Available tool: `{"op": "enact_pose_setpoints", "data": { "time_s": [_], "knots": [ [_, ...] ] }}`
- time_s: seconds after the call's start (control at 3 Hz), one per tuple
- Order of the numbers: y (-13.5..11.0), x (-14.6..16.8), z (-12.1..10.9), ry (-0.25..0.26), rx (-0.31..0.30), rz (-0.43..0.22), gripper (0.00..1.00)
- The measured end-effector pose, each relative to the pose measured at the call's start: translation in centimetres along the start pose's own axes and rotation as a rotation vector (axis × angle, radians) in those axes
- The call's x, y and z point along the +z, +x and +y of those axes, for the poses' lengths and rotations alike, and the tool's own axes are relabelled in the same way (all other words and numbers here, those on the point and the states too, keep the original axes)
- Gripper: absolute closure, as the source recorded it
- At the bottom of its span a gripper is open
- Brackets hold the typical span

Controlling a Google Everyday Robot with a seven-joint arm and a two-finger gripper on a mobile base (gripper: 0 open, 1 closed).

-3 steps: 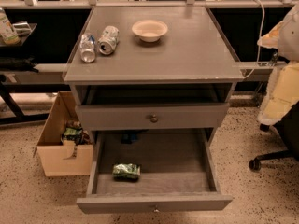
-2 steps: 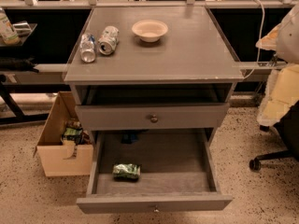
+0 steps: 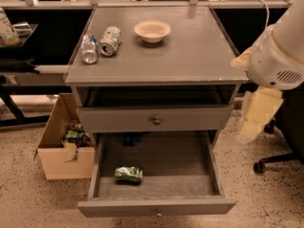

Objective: Pick green can from middle drawer and place on counter

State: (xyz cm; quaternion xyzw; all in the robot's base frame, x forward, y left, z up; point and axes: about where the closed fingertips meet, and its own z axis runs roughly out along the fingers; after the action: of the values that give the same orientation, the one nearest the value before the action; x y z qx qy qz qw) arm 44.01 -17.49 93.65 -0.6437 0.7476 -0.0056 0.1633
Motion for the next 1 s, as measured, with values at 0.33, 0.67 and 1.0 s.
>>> {"op": "enact_pose_setpoints", "data": {
  "time_s": [0.33, 0.67, 1.0],
  "knots": [
    [-1.8, 5.9, 2.8, -0.043, -0.055, -0.061, 0.00],
    [-2.7, 11.8, 5.6, -0.094, -0.062, -0.123, 0.00],
    [-3.6, 17.6, 8.0, -0.196, 0.012, -0.251, 0.00]
  ]
}}
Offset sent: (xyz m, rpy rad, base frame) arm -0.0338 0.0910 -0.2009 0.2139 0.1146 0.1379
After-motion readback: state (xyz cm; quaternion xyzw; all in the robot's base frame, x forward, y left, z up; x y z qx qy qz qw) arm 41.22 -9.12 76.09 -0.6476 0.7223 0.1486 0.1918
